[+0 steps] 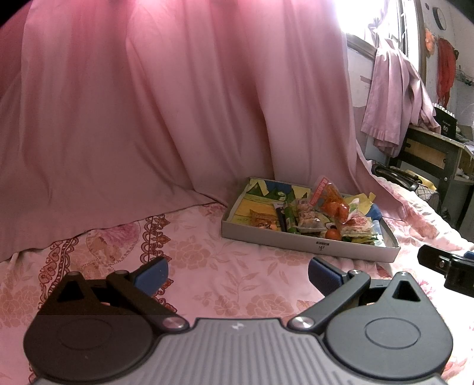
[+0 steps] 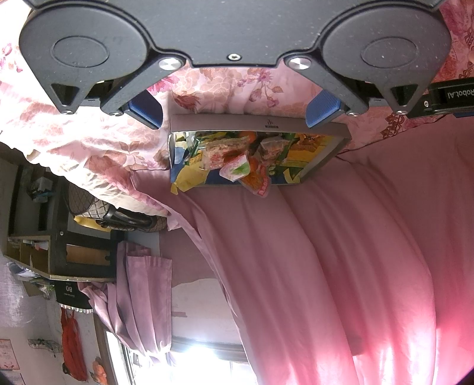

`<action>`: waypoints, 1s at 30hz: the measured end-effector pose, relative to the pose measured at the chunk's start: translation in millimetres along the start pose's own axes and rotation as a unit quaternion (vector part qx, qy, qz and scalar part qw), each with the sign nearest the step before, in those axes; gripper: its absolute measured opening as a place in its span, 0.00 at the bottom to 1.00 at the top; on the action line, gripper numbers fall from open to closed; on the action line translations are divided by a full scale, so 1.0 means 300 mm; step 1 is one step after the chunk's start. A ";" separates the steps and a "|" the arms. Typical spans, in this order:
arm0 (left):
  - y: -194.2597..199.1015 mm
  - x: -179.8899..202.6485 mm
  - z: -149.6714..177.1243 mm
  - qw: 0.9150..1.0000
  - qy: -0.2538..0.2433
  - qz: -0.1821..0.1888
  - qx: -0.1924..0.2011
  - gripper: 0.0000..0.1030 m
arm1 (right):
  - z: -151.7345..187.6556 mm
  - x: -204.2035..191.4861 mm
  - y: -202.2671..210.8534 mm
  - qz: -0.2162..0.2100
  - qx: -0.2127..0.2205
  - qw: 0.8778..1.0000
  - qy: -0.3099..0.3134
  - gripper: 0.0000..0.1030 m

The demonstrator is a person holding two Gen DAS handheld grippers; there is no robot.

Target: Organize snacks

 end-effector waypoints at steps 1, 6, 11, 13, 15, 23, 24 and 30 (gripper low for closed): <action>0.000 0.000 0.000 1.000 0.000 0.000 0.000 1.00 | -0.001 0.000 0.000 0.000 0.000 1.000 0.000 0.99; -0.001 -0.001 0.000 1.000 0.000 0.000 0.000 1.00 | -0.002 0.000 0.001 0.000 0.000 1.000 0.000 0.99; -0.002 -0.001 0.000 1.000 0.000 0.000 -0.001 1.00 | 0.004 0.000 -0.002 0.000 -0.001 1.000 -0.002 0.99; -0.001 -0.002 -0.001 1.000 0.000 0.000 0.000 1.00 | 0.010 -0.001 -0.006 0.001 -0.002 1.000 -0.003 0.99; -0.001 -0.002 -0.001 1.000 0.000 0.000 0.000 1.00 | 0.010 -0.001 -0.006 0.001 -0.002 1.000 -0.003 0.99; -0.001 0.000 -0.001 1.000 -0.001 0.000 0.000 1.00 | 0.015 -0.002 -0.008 0.001 -0.003 1.000 -0.003 0.99; -0.001 0.000 -0.001 1.000 0.000 0.000 -0.001 1.00 | 0.013 -0.001 -0.008 0.001 -0.003 1.000 -0.003 0.99; -0.003 -0.005 -0.001 1.000 0.001 -0.003 -0.003 1.00 | 0.011 0.000 -0.008 0.000 -0.003 1.000 -0.003 0.99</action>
Point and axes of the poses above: each gripper's, at about its wrist camera, not at the fingertips, and y roughly against the way its jaws point, x to its right, z to its underside, the point moved 10 cm from there along -y, roughly the way its jaws point, and after that the axes turned 5 degrees about -y, right-handed, at the moved point
